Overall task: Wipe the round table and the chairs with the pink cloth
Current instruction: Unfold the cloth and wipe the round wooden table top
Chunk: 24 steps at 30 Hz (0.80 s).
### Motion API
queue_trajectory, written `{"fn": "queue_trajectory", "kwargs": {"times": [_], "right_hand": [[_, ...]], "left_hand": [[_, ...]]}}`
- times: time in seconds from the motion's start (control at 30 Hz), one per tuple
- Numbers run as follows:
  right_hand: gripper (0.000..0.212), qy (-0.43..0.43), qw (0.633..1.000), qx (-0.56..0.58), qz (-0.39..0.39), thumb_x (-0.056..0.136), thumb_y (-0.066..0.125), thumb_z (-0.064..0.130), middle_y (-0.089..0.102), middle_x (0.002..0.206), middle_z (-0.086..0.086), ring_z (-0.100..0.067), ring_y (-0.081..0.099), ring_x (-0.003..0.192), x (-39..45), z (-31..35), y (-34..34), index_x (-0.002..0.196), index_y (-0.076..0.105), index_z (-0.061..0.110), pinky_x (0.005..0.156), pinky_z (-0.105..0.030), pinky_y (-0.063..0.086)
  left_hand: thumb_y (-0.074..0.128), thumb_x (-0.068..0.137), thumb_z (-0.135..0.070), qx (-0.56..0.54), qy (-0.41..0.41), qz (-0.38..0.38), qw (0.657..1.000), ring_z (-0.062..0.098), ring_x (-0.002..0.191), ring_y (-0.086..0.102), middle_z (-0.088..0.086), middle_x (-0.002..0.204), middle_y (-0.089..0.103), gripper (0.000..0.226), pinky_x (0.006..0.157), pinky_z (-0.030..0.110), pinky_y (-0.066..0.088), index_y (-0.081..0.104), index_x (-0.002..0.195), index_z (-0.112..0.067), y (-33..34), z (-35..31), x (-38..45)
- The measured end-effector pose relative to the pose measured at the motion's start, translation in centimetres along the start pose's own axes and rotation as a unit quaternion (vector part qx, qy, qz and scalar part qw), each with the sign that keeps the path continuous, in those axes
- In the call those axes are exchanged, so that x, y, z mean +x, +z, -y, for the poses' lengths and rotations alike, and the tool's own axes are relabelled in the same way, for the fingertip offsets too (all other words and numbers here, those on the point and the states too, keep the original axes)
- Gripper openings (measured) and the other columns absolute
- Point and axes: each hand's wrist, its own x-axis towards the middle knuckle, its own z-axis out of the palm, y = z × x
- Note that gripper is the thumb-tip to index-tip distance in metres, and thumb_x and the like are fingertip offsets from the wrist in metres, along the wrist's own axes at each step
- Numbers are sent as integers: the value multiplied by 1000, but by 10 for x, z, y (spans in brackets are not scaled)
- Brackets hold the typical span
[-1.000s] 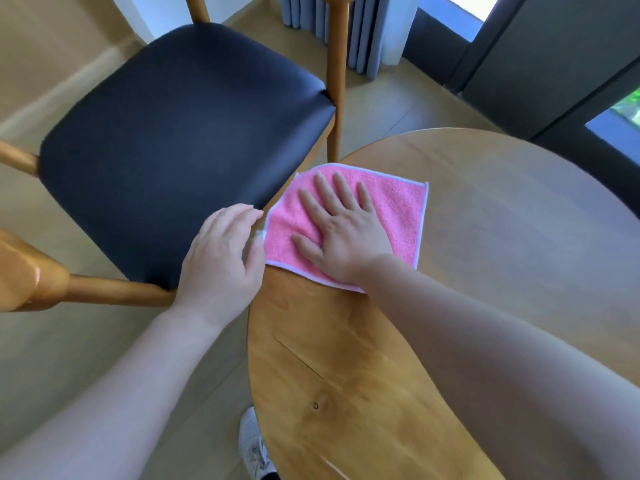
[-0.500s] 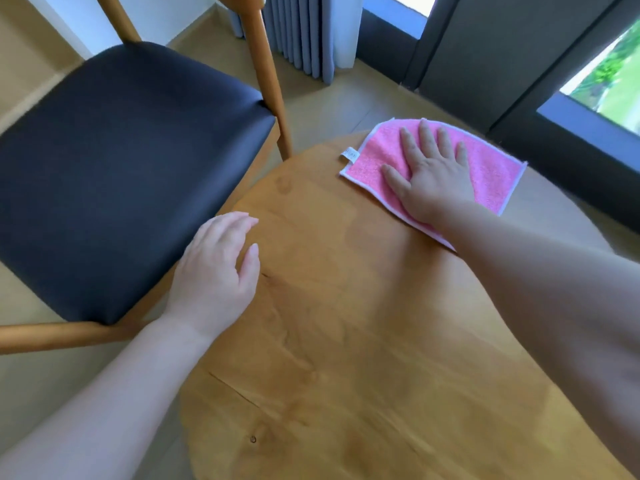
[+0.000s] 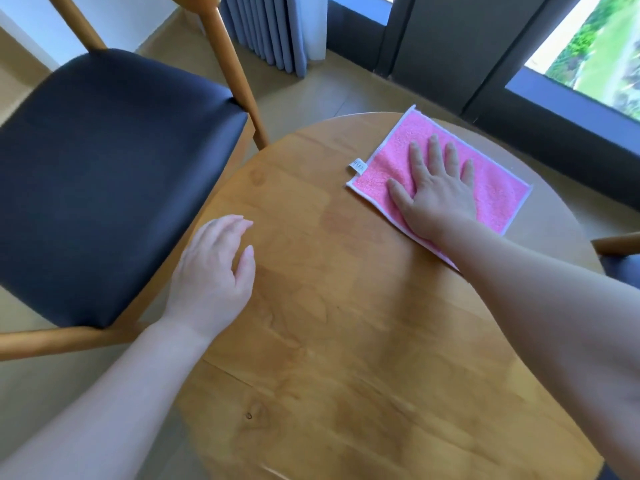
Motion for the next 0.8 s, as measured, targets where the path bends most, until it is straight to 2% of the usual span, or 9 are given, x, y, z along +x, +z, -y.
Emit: {"fn": "queue_trajectory", "kwargs": {"times": [0.17, 0.27, 0.43, 0.7, 0.8], "right_hand": [[81, -43, 999, 7, 3, 85, 8, 73, -6, 161, -2, -28, -8, 147, -28, 47, 5, 153, 1, 30, 117, -53, -4], [81, -84, 996, 8, 7, 85, 8, 73, -6, 161, -3, -28, -9, 147, -46, 89, 11, 153, 1, 30, 117, -52, -5], [80, -158, 987, 6, 11, 86, 9, 72, -6, 161, -4, -29, -10, 147, -79, 161, 19, 153, 2, 29, 117, -53, -6], [77, -348, 937, -21, 34, 90, 14, 67, -1, 161, -6, -30, -7, 147, -133, 249, 27, 154, 8, 24, 117, -54, -5], [75, -408, 912, -39, 33, 90, 18, 66, 10, 161, -7, -30, -1, 148, -125, 258, 22, 152, 21, 23, 117, -54, -2]], "left_hand": [[42, 93, -26, -5, -19, -3, 1000, 20, 123, 45, 5, 130, 55, 40, 101, 34, 37, 56, 126, -9, -16, 16, -22], [42, 92, -25, -8, -32, 0, 999, 21, 123, 45, 6, 130, 55, 40, 101, 33, 36, 56, 126, -8, -27, 27, -37], [44, 92, -23, -19, -52, 1, 998, 24, 123, 47, 7, 129, 56, 40, 102, 38, 40, 57, 125, -6, -42, 49, -70], [48, 90, -17, -43, -71, -11, 996, 27, 119, 50, 11, 124, 59, 36, 103, 39, 40, 60, 120, -1, -56, 82, -108], [48, 90, -17, -46, -74, -20, 996, 25, 119, 49, 10, 124, 58, 36, 103, 35, 38, 60, 121, -2, -57, 90, -112]]}}
